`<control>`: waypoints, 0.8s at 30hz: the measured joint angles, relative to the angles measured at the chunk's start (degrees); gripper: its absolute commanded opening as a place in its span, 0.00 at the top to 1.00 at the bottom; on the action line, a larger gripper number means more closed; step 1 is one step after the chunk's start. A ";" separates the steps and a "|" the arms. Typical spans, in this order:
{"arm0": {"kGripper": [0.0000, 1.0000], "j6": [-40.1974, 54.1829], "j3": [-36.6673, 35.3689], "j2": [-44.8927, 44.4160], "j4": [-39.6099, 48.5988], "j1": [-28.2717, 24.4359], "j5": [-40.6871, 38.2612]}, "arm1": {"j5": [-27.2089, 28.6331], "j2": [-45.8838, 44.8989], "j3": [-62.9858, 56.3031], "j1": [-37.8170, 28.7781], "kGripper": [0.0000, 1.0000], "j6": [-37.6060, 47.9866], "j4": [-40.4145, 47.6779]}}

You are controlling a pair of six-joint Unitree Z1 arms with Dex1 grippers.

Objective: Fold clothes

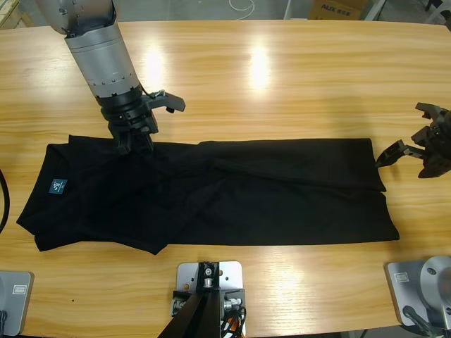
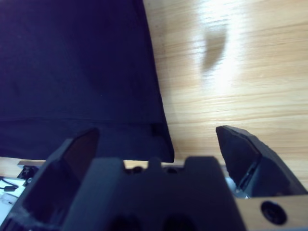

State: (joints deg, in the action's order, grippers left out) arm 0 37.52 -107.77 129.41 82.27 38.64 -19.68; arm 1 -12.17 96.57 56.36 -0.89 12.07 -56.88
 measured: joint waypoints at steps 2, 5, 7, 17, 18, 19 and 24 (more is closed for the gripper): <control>1.00 0.20 -0.16 0.01 0.16 0.00 0.00 | 0.00 0.12 0.00 -0.03 0.00 0.00 0.00; 1.00 0.21 -1.83 0.11 0.52 0.00 0.05 | 0.00 0.15 0.00 -0.13 0.00 0.00 0.00; 1.00 0.06 -3.06 0.52 0.79 -0.01 0.33 | 0.00 0.15 0.00 -0.22 0.00 0.00 0.00; 0.01 -1.32 -4.99 3.89 1.06 -2.40 0.46 | 0.00 0.18 0.00 -0.63 0.00 0.00 0.00; 0.01 -1.56 -5.11 4.32 1.06 -2.66 0.37 | 0.00 0.22 0.00 -0.74 0.00 0.00 0.00; 0.00 -1.80 -5.17 4.81 1.06 -2.90 -0.13 | 0.00 0.29 0.00 -0.86 0.00 0.00 0.00; 0.01 -2.91 -5.18 6.09 1.06 -3.77 -3.30 | 0.00 0.35 0.00 -2.06 0.00 0.00 0.00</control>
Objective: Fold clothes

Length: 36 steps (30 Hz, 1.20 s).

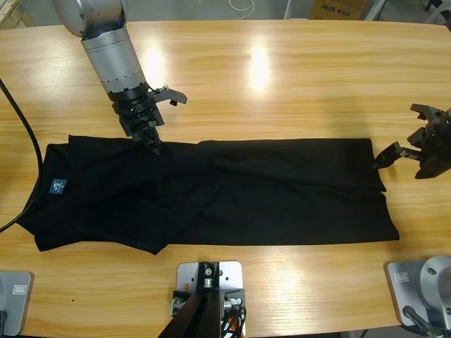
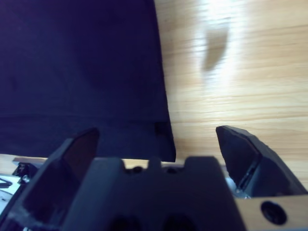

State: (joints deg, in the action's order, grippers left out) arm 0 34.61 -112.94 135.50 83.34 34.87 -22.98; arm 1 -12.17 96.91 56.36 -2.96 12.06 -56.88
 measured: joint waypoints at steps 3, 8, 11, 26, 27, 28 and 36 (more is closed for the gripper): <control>0.01 -1.34 -0.01 0.00 0.00 -2.63 -2.80 | 0.00 -0.56 0.00 -1.75 0.27 0.00 0.02; 0.42 -6.71 -0.02 -3.28 -0.02 -8.10 -3.67 | 0.00 -4.90 0.01 -5.40 1.00 0.00 0.80; 0.94 -10.51 2.79 -9.80 -1.57 -9.52 -3.81 | -0.59 -8.13 0.47 -9.10 1.00 2.07 1.22; 1.00 -38.58 53.04 -34.37 -35.89 1.80 1.96 | -10.42 -7.28 -2.65 -17.37 1.00 9.74 20.25; 1.00 -40.78 54.17 -34.64 -37.08 2.11 3.38 | -10.42 -6.30 -3.03 -17.79 1.00 10.20 20.54; 1.00 -42.41 54.96 -34.75 -38.05 2.26 4.34 | -10.38 -5.39 -3.45 -18.16 1.00 10.72 20.91; 1.00 -50.61 56.82 -34.76 -39.77 2.87 10.11 | -5.58 -0.82 -6.43 -18.72 1.00 14.59 25.60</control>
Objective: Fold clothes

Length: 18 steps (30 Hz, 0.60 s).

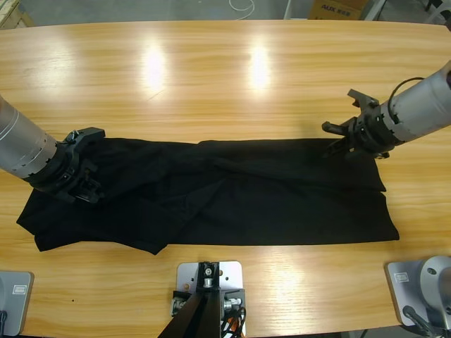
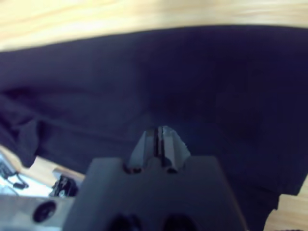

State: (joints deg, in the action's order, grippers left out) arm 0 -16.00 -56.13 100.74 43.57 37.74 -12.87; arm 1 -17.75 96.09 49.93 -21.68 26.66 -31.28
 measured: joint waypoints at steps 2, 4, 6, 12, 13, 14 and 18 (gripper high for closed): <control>1.00 -1.05 0.00 0.04 -0.19 0.12 0.30 | 1.06 0.38 -0.14 0.00 1.00 0.70 0.40; 1.00 -1.47 0.02 0.42 -0.38 0.70 0.32 | 1.88 0.93 -0.16 0.00 1.00 0.97 0.67; 1.00 -1.58 0.17 0.99 -0.52 1.93 0.32 | 2.55 1.89 -0.21 0.00 1.00 1.10 1.06; 1.00 -1.63 1.34 2.56 -0.68 4.20 0.32 | 5.05 4.56 -0.41 0.94 1.00 0.83 2.60; 1.00 -1.67 1.34 2.71 -0.70 4.25 0.33 | 5.31 4.98 -0.41 1.62 1.00 0.59 2.72; 1.00 -1.75 1.34 2.84 -0.71 4.28 0.32 | 5.57 5.40 -0.40 2.30 1.00 0.31 2.80; 1.00 -2.77 1.44 4.00 -0.72 4.32 0.32 | 6.54 7.40 0.00 4.82 1.00 -1.46 2.99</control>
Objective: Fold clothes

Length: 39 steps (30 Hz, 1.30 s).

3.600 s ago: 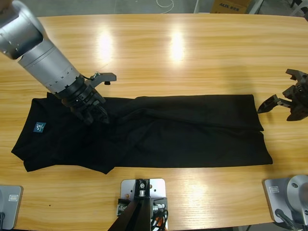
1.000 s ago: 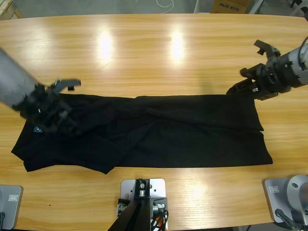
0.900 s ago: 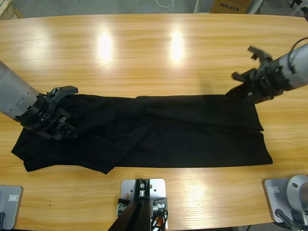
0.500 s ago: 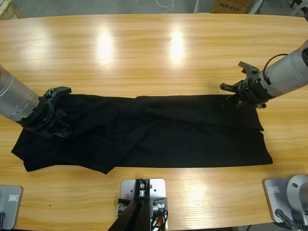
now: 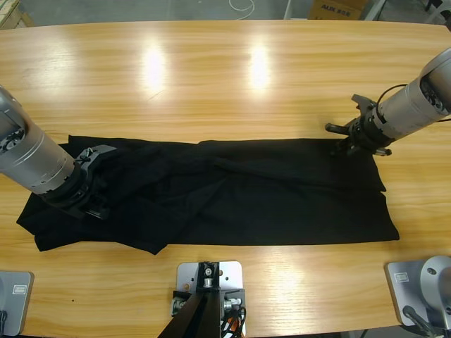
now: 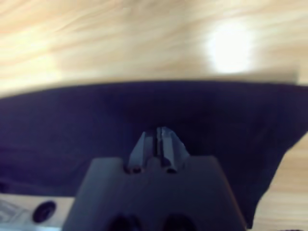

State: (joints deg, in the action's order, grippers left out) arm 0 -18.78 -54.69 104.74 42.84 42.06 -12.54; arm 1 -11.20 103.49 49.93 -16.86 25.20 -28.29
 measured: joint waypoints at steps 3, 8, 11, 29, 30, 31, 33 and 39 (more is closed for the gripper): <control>1.00 -1.53 0.58 1.78 0.00 0.01 0.00 | 0.21 0.62 0.64 1.04 1.00 -1.01 0.44; 1.00 -3.26 1.01 1.95 0.00 0.07 -0.01 | 0.40 2.16 2.60 3.36 1.00 -3.29 1.09; 1.00 -4.31 1.01 2.08 0.00 0.07 -0.03 | 0.41 3.25 4.31 4.27 1.00 -4.26 1.09; 0.09 -7.96 -9.84 -4.05 0.11 -0.61 -0.03 | 5.04 -3.84 5.60 1.41 0.00 -5.13 -3.84; 0.09 -7.97 -10.87 -4.92 0.17 -0.77 -0.03 | 4.95 -6.13 5.61 1.11 0.00 -4.63 -5.02; 0.10 -7.97 -11.53 -5.66 0.32 -0.96 -0.03 | 4.29 -8.23 5.61 0.94 0.00 -4.24 -6.23; 0.10 -7.98 -11.50 -6.25 1.08 -1.22 -0.03 | 1.95 -10.93 5.49 0.78 0.00 -3.85 -7.69; 0.10 -7.98 -9.19 -6.58 1.66 -1.84 -0.03 | -1.07 -13.78 -1.71 8.18 0.00 0.88 -4.75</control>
State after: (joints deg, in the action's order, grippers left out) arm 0 -26.75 -63.88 98.16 44.50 40.22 -12.58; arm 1 -12.27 89.71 48.22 -8.68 26.08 -33.04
